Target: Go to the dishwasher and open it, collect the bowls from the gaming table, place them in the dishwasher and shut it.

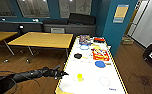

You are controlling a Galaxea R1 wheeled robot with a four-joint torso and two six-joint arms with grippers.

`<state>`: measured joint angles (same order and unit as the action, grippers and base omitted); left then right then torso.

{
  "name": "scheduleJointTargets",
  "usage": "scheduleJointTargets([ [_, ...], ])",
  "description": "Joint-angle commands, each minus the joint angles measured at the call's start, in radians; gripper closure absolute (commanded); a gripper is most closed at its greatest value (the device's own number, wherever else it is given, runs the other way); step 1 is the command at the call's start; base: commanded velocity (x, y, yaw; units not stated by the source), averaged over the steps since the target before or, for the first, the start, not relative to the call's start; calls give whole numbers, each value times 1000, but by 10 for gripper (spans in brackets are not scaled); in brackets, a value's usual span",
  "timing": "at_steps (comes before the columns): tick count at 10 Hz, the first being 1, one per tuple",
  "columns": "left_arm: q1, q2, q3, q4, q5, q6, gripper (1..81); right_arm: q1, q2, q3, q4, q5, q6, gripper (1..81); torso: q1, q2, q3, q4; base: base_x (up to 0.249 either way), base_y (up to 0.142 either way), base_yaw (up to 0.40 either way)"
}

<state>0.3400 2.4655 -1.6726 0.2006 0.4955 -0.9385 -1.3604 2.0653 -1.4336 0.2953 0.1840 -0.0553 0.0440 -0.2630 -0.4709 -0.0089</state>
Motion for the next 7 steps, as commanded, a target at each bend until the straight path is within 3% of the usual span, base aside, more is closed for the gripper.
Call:
scheduleJointTargets([
  [1, -160, 30, -41, 2, 32, 0, 10, 43, -52, 23, -12, -64, 2, 811, 0, 0, 0, 0, 0, 0, 0],
  [3, -164, 76, -88, 0, 52, -14, 10, 45, -49, 21, -12, -75, 2, 811, 0, 0, 0, 0, 0, 0, 0],
  [4, -181, 107, -101, 8, 118, -14, 10, 45, -48, 19, -12, -75, 2, 811, 0, 0, 0, 0, 0, 0, 0],
  [7, -227, 162, -119, 5, 129, -14, 10, 48, -40, 16, -15, -75, 2, 811, 0, 0, 0, 0, 0, 0, 0],
])
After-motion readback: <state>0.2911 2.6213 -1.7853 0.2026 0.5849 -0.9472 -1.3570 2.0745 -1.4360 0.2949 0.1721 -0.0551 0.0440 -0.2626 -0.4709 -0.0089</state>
